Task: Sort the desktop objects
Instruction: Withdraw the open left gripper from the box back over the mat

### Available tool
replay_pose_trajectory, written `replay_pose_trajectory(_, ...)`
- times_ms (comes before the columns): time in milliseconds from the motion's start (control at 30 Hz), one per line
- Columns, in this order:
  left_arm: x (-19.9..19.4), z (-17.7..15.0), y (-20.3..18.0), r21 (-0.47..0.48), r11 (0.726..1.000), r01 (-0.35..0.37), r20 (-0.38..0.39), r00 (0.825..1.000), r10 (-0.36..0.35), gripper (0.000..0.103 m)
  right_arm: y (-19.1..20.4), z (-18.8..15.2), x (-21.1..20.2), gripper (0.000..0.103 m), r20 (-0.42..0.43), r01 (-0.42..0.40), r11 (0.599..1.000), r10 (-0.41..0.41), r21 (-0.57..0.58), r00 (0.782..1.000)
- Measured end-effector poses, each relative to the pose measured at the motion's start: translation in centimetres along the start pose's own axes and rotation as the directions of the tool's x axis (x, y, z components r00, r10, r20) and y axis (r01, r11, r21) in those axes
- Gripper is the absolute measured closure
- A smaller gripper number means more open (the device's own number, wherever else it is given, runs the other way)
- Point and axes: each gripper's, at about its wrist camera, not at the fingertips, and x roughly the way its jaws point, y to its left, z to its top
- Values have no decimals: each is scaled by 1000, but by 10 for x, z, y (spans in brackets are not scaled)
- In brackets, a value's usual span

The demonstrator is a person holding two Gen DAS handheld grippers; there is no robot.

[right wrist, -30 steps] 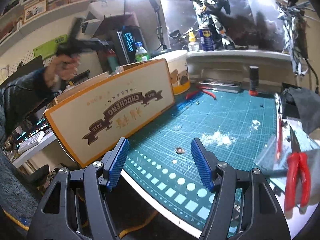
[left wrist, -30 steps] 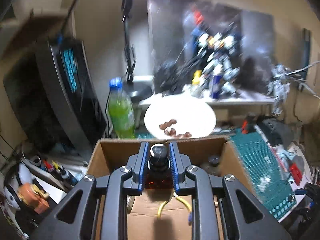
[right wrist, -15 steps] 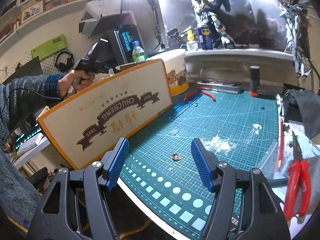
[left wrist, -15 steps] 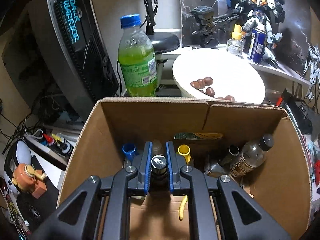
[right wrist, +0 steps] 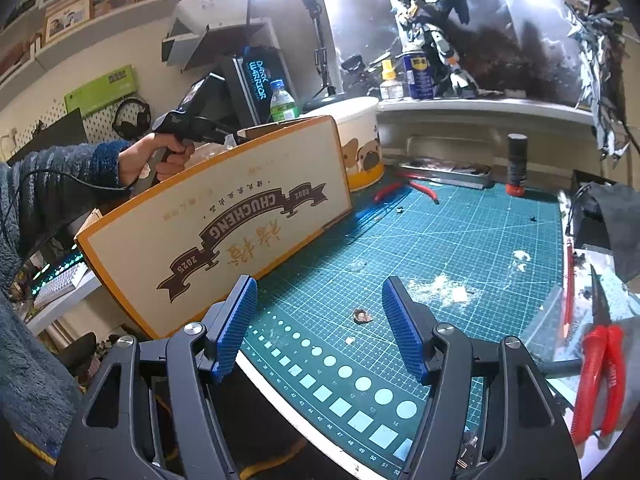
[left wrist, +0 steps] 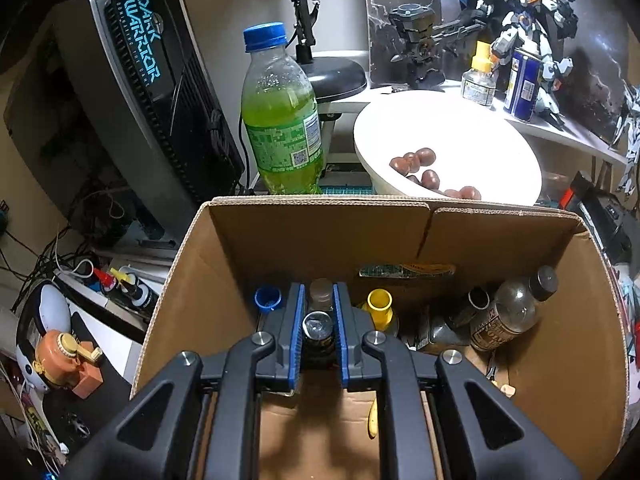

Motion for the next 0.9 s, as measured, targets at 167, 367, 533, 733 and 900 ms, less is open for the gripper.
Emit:
replay_pose_trajectory(167,-29,-1,-11,8,1000,0,10,1000,0,46,3,-1,-3,40,-2,5,1000,-5,-6,1000)
replay_pose_trajectory(367,-122,-15,-34,47,996,80,168,982,-87,22,-2,-4,-15,40,7,36,999,-36,9,999)
replay_pose_trajectory(533,-198,-47,-60,41,977,208,365,907,-209,6,-8,-9,-29,39,16,69,997,-70,30,997)
replay_pose_trajectory(733,-243,-118,-119,67,965,253,556,794,-247,0,-13,-14,-48,39,15,124,991,-125,50,992)
replay_pose_trajectory(900,-223,-178,-184,109,926,362,514,777,-364,0,-15,-25,-72,34,9,197,979,-198,60,980)
